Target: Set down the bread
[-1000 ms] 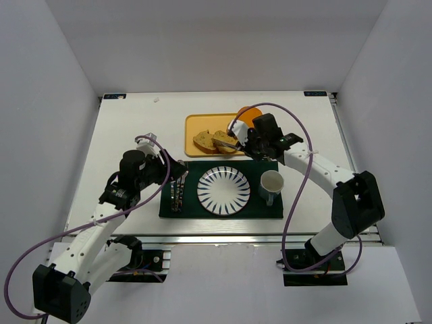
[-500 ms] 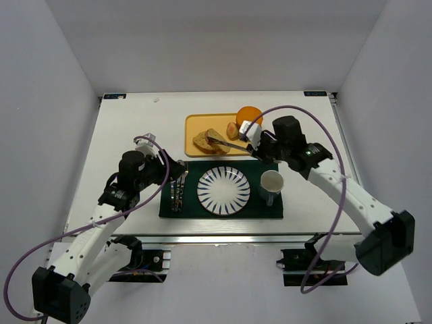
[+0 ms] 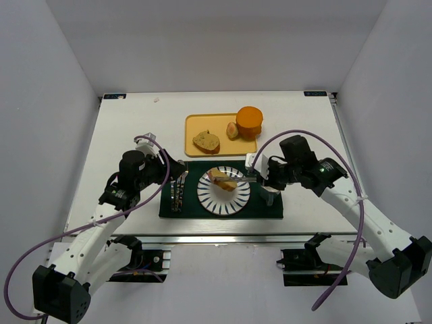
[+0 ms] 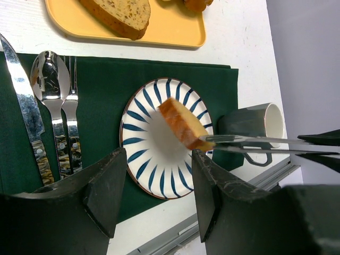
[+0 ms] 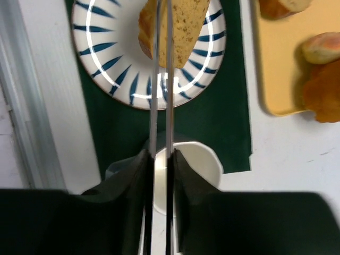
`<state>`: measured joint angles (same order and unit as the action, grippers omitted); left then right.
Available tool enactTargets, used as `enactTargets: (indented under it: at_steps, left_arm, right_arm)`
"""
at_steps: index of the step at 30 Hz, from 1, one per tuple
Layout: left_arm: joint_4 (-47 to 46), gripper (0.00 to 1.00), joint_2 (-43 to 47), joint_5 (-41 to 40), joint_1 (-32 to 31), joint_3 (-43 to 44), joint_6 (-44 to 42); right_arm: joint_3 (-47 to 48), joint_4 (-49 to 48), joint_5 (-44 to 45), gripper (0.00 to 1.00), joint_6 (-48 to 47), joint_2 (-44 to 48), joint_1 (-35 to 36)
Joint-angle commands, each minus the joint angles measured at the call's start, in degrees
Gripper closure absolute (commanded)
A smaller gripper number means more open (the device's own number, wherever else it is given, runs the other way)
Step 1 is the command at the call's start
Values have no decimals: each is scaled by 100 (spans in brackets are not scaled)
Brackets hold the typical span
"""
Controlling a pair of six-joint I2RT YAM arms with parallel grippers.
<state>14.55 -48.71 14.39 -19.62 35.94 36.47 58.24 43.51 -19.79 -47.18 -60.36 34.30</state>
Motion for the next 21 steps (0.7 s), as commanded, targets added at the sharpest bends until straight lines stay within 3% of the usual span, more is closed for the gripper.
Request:
enactTargets:
  at_steps: [1, 6, 8, 15, 21]
  left_arm:
    - [-101, 38, 10, 20, 10, -44, -8]
    - [-22, 38, 72, -33, 10, -44, -26]
    - [4, 38, 89, -59, 10, -44, -26]
    - [-22, 38, 81, -59, 10, -52, -26]
    - [-31, 38, -7, -7, 10, 18, -78]
  right_arm:
    - [-5, 246, -183, 65, -327, -19, 94]
    - [196, 264, -314, 49, -99, -257, 112]
    - [232, 237, -350, 48, -72, -292, 112]
    - [399, -535, -280, 54, 656, -415, 112]
    - [943, -1493, 79, 61, 1123, -1493, 112]
